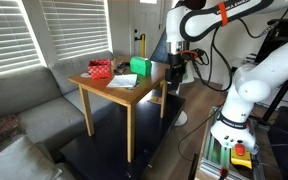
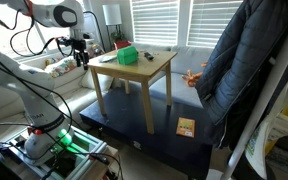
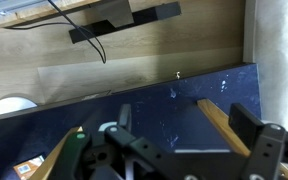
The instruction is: Slide the green lunchbox to the right side of the table
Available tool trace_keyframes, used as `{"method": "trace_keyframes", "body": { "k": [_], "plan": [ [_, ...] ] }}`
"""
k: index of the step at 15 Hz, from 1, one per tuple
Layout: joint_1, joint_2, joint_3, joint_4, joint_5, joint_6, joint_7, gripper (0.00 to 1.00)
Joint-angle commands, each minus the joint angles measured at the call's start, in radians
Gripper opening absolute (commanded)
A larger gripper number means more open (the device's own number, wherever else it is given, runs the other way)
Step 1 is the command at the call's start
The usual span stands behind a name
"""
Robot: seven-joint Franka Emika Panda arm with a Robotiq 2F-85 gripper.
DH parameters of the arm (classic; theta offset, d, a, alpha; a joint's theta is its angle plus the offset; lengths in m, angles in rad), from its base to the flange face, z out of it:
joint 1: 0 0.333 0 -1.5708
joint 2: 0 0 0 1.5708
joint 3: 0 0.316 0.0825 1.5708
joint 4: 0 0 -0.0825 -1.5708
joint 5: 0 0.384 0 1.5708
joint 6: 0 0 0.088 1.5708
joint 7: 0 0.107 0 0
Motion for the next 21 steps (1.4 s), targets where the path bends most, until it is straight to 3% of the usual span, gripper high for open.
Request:
{"method": "trace_keyframes", "body": {
  "k": [1, 7, 12, 17, 21],
  "plan": [
    [0.012, 0.018, -0.002, 0.025, 0.012, 0.054, -0.027, 1.00],
    [0.020, 0.144, 0.018, 0.204, 0.004, 0.138, -0.019, 1.00],
    [-0.011, 0.299, 0.090, 0.348, -0.098, 0.285, 0.099, 1.00],
    [-0.050, 0.465, 0.114, 0.495, -0.187, 0.338, 0.422, 1.00],
    [-0.044, 0.555, 0.090, 0.597, -0.298, 0.270, 0.667, 1.00]
  ]
}}
